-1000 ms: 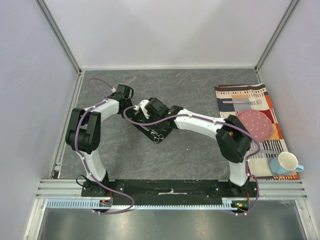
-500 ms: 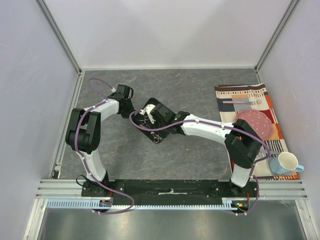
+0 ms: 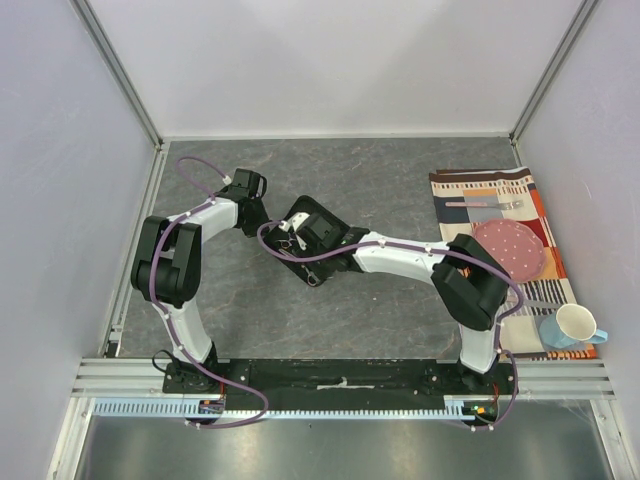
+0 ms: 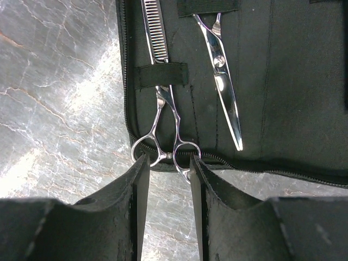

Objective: Sort the hair-cutting tools

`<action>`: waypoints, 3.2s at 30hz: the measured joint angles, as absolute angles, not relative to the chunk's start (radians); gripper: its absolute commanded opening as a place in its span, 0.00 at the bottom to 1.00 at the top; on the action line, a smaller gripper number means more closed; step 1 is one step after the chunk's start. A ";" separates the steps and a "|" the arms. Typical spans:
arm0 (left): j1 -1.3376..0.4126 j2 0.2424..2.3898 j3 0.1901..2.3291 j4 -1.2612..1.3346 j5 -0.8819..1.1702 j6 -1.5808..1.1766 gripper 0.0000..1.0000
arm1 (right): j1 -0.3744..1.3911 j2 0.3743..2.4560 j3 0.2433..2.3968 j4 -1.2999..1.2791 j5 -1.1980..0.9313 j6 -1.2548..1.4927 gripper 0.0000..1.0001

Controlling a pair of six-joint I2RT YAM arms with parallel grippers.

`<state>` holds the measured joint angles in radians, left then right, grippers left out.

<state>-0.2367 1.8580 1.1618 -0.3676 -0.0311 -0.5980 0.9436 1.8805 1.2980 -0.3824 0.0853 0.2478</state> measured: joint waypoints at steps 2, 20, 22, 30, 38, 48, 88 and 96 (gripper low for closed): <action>-0.237 1.858 1.162 -0.368 -0.031 -0.598 0.02 | 0.945 1.890 1.298 -0.376 0.091 0.256 0.41; -0.237 1.858 1.162 -0.367 -0.031 -0.598 0.02 | 0.945 1.933 1.270 -0.332 0.103 0.287 0.23; -0.237 1.858 1.161 -0.367 -0.031 -0.598 0.02 | 0.945 1.936 1.272 -0.331 0.107 0.288 0.17; -0.237 1.858 1.158 -0.362 -0.029 -0.598 0.02 | 0.949 2.000 1.372 -0.376 0.121 0.246 0.07; -0.235 1.858 1.158 -0.361 -0.026 -0.598 0.02 | 0.944 2.067 1.476 -0.429 0.120 0.188 0.07; -0.235 1.858 1.156 -0.360 -0.026 -0.598 0.02 | 0.942 2.096 1.510 -0.419 0.121 0.144 0.18; -0.245 1.336 0.776 -0.424 0.076 -0.640 0.21 | 0.487 1.817 1.313 -0.286 0.124 0.307 0.54; -0.245 1.332 0.762 -0.395 0.126 -0.641 0.20 | 0.534 1.821 1.313 -0.244 -0.070 0.287 0.68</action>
